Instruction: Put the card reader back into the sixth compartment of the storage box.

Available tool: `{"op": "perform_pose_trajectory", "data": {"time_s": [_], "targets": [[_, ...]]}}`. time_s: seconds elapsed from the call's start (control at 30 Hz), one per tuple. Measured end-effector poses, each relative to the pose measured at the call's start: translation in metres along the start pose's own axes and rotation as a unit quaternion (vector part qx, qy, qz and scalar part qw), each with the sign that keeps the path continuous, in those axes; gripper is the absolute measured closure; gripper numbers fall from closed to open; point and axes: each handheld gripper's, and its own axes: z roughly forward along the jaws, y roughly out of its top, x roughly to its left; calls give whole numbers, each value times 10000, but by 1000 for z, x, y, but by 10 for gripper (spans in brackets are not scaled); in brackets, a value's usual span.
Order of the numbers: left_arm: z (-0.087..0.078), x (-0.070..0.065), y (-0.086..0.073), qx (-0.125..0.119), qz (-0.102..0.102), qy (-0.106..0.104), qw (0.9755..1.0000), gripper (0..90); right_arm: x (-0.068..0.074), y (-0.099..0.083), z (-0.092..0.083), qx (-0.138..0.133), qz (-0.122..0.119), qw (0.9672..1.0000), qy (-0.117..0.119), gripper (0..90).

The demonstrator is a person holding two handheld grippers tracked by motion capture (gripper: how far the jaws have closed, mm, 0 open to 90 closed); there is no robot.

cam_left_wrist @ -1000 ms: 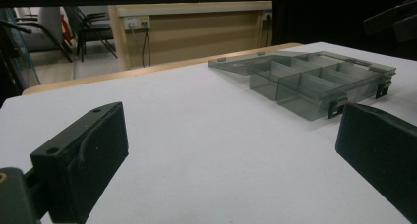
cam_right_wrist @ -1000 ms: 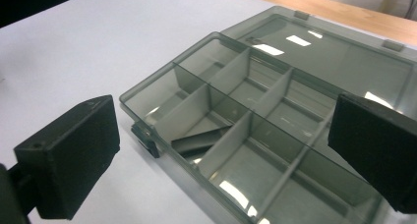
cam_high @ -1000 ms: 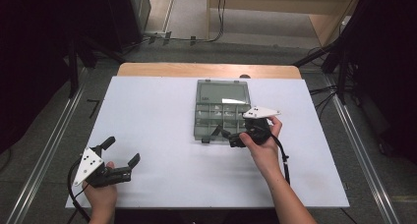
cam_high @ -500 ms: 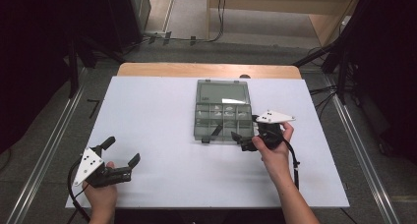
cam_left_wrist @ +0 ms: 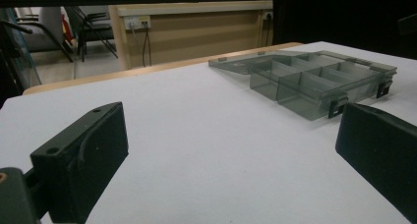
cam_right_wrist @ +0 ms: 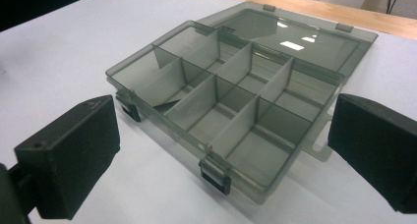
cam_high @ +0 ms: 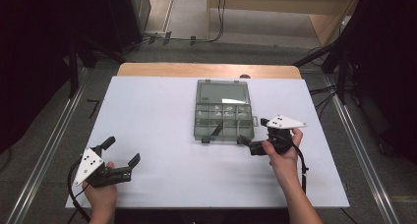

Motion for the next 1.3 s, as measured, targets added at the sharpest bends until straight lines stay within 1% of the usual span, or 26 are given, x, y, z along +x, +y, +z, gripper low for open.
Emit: {"op": "perform_pose_trajectory", "data": {"time_s": [0.23,0.27,0.43,0.67,0.9,0.93,1.13,1.3], "targets": [[0,0,0,-1,-2,0,10000,0,-7,-8,-9,-55,113,9999,-40,0],[0,0,0,-1,-3,2,10000,0,-8,-9,-10,-67,85,9999,-40,0],[0,0,0,1,1,1,10000,0,-13,-14,-18,-80,118,9999,-82,0],[0,0,0,7,2,4,10000,0,-21,-22,-30,-166,259,9994,-145,0],[0,0,0,14,0,5,10000,0,-29,-34,-42,-210,305,9991,-201,0],[0,0,0,13,-1,7,10000,0,-30,-36,-44,-213,349,9989,-214,0],[0,0,0,15,2,5,10000,0,-36,-47,-54,-277,431,9983,-272,0],[0,0,0,20,7,0,10000,0,-40,-55,-61,-316,448,9980,-306,0]]}}
